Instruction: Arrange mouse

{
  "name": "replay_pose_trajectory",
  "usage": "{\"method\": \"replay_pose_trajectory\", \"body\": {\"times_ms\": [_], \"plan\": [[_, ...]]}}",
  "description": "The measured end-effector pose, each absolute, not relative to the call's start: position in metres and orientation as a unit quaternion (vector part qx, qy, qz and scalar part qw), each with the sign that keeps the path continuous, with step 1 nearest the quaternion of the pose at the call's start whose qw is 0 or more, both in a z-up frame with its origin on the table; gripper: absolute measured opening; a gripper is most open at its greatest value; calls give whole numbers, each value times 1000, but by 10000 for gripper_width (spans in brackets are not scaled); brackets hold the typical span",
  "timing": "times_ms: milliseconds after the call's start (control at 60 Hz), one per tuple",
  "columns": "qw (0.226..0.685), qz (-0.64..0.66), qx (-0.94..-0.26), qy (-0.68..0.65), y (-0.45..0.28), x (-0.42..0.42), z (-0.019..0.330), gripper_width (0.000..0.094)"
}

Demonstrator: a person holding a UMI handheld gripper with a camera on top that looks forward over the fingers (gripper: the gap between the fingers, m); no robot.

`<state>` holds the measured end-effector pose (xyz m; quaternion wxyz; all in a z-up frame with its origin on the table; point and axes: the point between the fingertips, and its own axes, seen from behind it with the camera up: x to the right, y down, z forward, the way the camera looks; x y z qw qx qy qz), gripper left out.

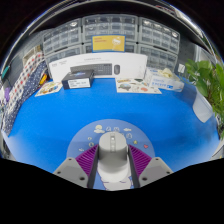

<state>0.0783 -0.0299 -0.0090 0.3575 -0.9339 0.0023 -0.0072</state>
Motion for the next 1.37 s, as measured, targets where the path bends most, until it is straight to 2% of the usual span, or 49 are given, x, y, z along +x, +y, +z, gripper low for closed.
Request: {"method": "replay_pose_trajectory", "body": {"times_ms": [17,33,67,100,133,250,350,583,767,933,1367], "plan": [[355,-9,-935,3,-30,80,-9,615],[353,-12,-935,4,-30,81,-9,600],[348,-17,-937,2,-31,86,-8,774],[342,-21,-940,-1,-33,88,-6,862],[337,-20,-941,-8,-34,87,-4,871],[338,-15,-940,-28,-36,81,17,872],[352,-15,-935,-34,-34,79,54,875],[422,2,-906,-24,-27,70,160,872],[454,21,-890,-32,-31,56,206,876],[466,34,-883,-41,-40,44,223,872],[473,49,-878,-53,-49,25,236,870]]}}
